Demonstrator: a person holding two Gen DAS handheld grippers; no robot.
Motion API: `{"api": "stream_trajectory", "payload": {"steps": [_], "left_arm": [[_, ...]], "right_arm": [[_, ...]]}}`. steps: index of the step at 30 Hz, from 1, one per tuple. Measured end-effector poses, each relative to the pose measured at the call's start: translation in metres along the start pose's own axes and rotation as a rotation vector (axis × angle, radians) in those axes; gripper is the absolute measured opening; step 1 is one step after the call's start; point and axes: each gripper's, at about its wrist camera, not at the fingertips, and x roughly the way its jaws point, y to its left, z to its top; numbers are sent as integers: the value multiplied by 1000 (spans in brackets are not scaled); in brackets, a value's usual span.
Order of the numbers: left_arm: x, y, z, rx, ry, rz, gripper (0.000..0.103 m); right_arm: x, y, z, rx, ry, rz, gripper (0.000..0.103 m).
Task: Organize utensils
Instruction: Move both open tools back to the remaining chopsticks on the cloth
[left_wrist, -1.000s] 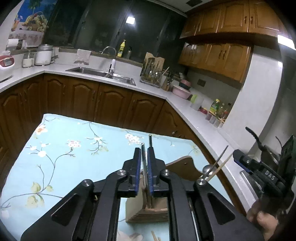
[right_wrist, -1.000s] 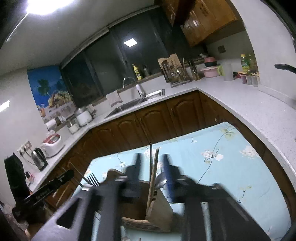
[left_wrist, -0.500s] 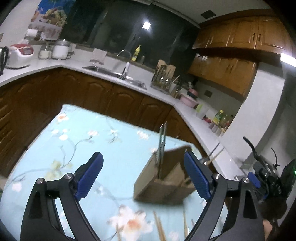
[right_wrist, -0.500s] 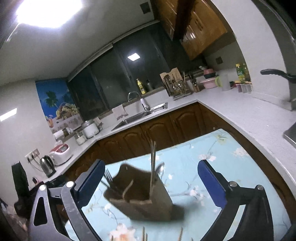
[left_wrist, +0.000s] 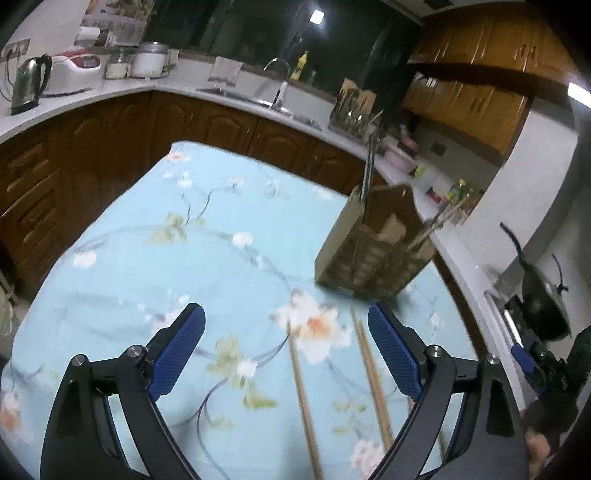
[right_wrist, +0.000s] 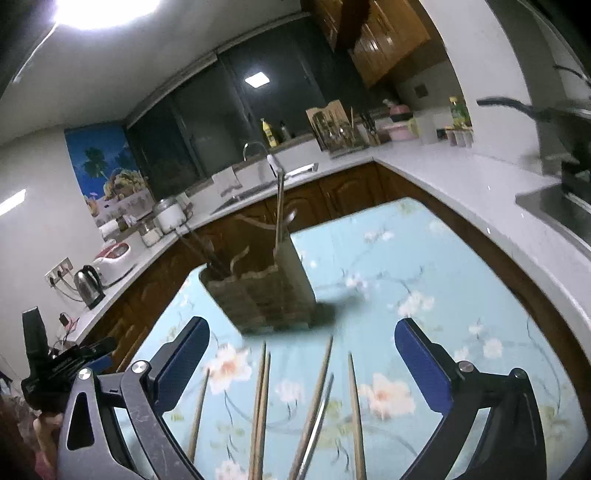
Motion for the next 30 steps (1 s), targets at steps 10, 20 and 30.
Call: {"api": "stream_trajectory", "payload": {"steps": [10, 20, 30], "left_arm": [[9, 6, -41, 24, 85, 37, 92], [23, -1, -49, 42, 134, 48, 92], [39, -9, -42, 69, 172, 53, 92]], "right_arm": [[12, -2, -58, -14, 135, -12, 101], [22, 5, -59, -28, 162, -12, 101], [42, 11, -51, -45, 196, -19, 100]]}}
